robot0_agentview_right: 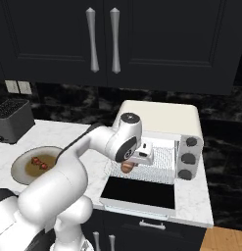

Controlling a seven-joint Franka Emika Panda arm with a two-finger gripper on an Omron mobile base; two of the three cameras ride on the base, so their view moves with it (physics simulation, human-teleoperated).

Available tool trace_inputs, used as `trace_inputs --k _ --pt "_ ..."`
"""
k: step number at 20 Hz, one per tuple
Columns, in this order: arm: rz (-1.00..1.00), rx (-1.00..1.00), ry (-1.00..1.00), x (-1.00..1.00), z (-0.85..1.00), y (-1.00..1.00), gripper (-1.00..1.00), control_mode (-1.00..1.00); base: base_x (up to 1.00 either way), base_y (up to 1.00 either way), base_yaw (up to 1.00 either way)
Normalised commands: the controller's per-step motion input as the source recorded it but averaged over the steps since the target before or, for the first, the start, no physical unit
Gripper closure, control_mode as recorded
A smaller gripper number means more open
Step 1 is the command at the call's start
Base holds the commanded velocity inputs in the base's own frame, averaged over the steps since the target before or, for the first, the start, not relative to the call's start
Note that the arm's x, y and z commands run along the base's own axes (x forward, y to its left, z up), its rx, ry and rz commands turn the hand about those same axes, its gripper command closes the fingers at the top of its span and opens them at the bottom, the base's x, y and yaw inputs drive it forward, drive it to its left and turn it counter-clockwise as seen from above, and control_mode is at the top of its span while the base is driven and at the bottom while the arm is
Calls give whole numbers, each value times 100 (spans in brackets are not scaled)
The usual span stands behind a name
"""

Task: Pick up the kebab skewer and baguette bread, and place them inside the toaster oven. Close the toaster oven door and start by setting the timer.

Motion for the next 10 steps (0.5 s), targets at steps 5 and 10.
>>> trace_inputs --k 5,10 --pt "0 3 0 4 -8 4 100 -100 0 0 0" --pt "0 2 0 1 -2 3 -100 -100 0 0 0"
